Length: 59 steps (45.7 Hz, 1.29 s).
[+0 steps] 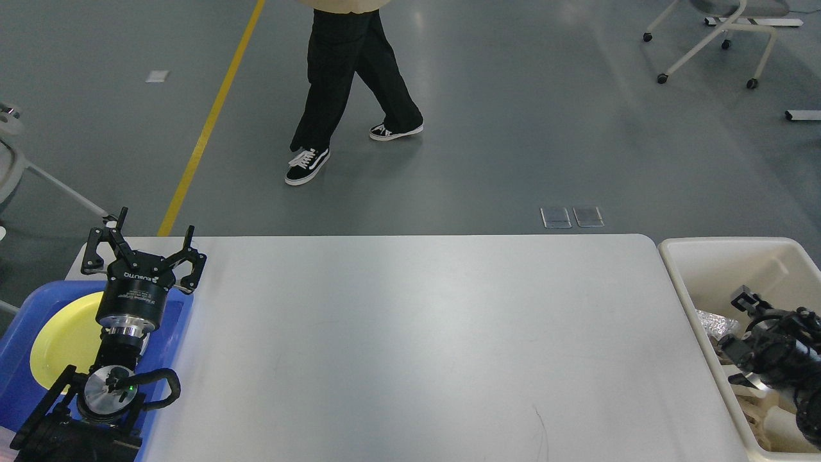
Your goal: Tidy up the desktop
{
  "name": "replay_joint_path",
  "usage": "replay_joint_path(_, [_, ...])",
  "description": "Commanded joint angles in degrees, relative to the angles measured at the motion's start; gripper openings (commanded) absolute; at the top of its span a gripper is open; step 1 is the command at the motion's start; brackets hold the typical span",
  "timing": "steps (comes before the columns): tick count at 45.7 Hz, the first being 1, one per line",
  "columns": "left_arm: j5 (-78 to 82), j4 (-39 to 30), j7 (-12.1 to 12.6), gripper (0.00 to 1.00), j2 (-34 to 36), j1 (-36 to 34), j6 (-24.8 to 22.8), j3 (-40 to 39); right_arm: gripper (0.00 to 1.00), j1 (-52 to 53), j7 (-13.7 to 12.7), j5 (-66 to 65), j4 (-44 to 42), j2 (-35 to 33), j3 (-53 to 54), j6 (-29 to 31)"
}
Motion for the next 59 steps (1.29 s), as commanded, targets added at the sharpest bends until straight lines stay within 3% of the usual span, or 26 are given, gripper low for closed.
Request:
replay_joint_path(1, [0.0, 0.0, 0.0, 0.96, 0.0, 0.1, 0.0, 0.0, 1.0, 7.3, -0.2, 0.0, 4.9, -4.5, 4.4, 0.0])
replay_joint_path(7, [0.0, 0.0, 0.0, 0.96, 0.0, 0.1, 0.0, 0.0, 1.0, 12.2, -0.3, -0.1, 7.7, -7.7, 12.9, 0.1])
replay_joint_path(13, [0.0, 0.0, 0.0, 0.96, 0.0, 0.0, 0.0, 0.0, 1.0, 13.6, -0.2, -1.5, 14.7, -10.2, 29.6, 0.6])
replay_joint_path(19, [0.0, 0.0, 0.0, 0.96, 0.0, 0.0, -0.1, 0.0, 1.0, 12.8, -0.2, -1.5, 19.1, -12.9, 44.8, 1.0])
replay_joint_path(26, [0.0, 0.0, -0.1, 0.96, 0.0, 0.1, -0.1, 0.0, 1.0, 10.5, 0.0, -2.7, 24.1, -13.0, 55.0, 1.2])
replay_joint_path(30, [0.0, 0.0, -0.1, 0.96, 0.0, 0.0, -0.1, 0.0, 1.0, 5.1, 1.1, -2.8, 29.9, -13.7, 64.3, 4.7])
replay_joint_path(33, [0.0, 0.0, -0.1, 0.96, 0.0, 0.0, -0.1, 0.0, 1.0, -1.2, 5.6, -2.8, 32.9, -13.7, 74.6, 7.6])
replay_joint_path(41, [0.0, 0.0, -0.1, 0.96, 0.0, 0.0, 0.0, 0.0, 1.0, -19.2, 26.6, -8.2, 39.7, -6.3, 96.9, 13.4])
replay_joint_path(45, [0.0, 0.0, -0.1, 0.96, 0.0, 0.0, -0.1, 0.0, 1.0, -24.8, 33.0, -14.5, 39.6, -1.4, 102.4, 18.9])
replay_joint_path(52, [0.0, 0.0, -0.1, 0.96, 0.0, 0.0, 0.0, 0.0, 1.0, -31.7, 37.0, -20.8, 39.2, 4.5, 106.0, 21.4])
replay_joint_path(59, [0.0, 0.0, -0.1, 0.96, 0.0, 0.0, 0.0, 0.0, 1.0, -32.0, 36.7, -19.7, 37.1, 5.2, 106.0, 22.9])
